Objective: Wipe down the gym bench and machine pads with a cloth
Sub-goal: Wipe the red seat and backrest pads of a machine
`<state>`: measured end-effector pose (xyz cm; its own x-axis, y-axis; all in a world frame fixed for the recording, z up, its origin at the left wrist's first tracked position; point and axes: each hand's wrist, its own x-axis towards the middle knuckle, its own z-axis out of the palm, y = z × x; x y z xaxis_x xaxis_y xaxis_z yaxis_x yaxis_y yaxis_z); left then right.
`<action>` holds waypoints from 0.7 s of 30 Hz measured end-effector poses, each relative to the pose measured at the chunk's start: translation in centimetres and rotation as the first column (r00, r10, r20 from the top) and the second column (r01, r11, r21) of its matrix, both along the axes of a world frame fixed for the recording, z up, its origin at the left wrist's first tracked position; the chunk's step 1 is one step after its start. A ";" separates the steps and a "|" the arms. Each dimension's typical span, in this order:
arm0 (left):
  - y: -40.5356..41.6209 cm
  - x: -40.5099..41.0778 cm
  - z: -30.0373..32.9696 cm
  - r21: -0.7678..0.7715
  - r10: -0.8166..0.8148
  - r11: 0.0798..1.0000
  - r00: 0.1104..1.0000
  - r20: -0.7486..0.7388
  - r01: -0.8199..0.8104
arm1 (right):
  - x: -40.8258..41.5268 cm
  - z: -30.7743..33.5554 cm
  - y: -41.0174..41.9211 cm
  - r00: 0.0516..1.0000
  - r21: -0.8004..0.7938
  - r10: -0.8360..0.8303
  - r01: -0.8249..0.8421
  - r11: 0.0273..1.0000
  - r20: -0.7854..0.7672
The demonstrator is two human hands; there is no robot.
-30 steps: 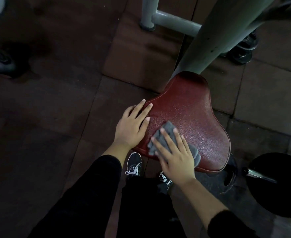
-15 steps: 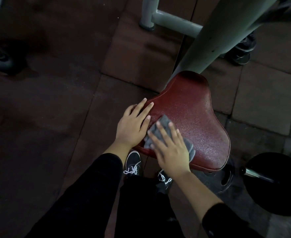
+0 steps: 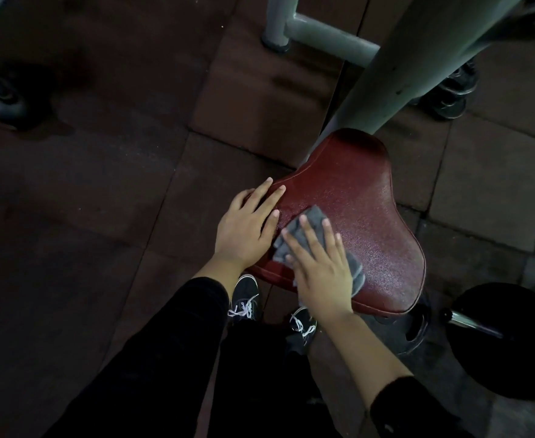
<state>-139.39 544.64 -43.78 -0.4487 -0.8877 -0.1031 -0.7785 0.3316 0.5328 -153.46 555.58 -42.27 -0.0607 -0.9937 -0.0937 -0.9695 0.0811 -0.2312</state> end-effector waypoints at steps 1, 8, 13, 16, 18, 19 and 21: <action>0.0 0.0 0.0 0.001 -0.006 1.000 1.000 0.002 0.006 | 0.1 -0.1 1.0 0.995 -0.013 0.096 -0.096 0.995 -0.002; 0.0 0.0 -0.1 0.000 0.003 1.000 1.000 0.015 -0.003 | -5.9 0.4 4.1 0.968 0.037 0.245 -0.243 0.969 -0.061; -0.1 0.0 -0.3 -0.014 0.007 1.000 1.000 0.008 -0.007 | -2.1 0.6 -0.8 0.999 0.058 -0.029 0.030 0.998 -0.013; -0.1 0.1 -0.3 0.010 0.004 1.000 1.000 0.002 -0.004 | -0.6 0.1 0.5 0.975 0.049 0.221 -0.221 0.974 -0.010; -0.2 0.2 -0.2 0.032 -0.003 0.999 1.000 0.019 0.002 | -2.3 0.2 1.9 0.919 0.075 0.394 -0.391 0.917 -0.026; -0.2 0.2 0.0 0.038 -0.006 0.999 1.000 0.029 0.005 | -3.4 0.3 2.4 0.900 0.087 0.435 -0.431 0.898 -0.033; 0.0 0.0 0.3 0.064 0.007 0.998 0.999 0.050 -0.010 | -5.7 0.8 2.5 0.902 0.112 0.431 -0.427 0.897 -0.013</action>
<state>-139.35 544.61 -43.47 -0.4341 -0.8822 -0.1821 -0.8070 0.2911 0.5138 -159.13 558.07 -41.44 0.3640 -0.9089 -0.2035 -0.9232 -0.3231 -0.2080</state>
